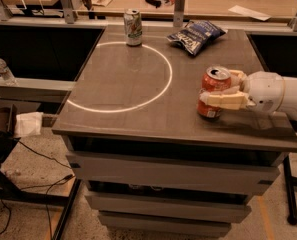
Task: Place coke can upright
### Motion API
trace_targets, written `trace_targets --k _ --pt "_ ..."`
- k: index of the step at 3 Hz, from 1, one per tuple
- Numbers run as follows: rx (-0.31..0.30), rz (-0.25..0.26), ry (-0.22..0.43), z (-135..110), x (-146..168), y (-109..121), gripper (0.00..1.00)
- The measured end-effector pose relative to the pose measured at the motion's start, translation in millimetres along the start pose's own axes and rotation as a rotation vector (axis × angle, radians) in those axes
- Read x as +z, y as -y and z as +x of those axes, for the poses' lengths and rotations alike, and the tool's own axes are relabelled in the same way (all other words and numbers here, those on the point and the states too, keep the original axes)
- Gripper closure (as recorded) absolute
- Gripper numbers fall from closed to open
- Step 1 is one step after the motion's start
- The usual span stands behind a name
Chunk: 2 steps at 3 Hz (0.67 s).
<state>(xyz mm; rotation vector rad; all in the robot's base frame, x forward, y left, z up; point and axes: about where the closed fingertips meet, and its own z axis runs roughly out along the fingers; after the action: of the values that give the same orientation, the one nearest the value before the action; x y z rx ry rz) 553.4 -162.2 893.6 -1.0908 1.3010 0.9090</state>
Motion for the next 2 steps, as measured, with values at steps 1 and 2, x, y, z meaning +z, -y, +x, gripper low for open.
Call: trace_targets --k 1,2 --pt "-0.039 0.001 -0.024 2.0 -1.7 -4.3 0.83" --pt "-0.05 0.003 -0.036 3.4 -1.6 -8.5 0.59"
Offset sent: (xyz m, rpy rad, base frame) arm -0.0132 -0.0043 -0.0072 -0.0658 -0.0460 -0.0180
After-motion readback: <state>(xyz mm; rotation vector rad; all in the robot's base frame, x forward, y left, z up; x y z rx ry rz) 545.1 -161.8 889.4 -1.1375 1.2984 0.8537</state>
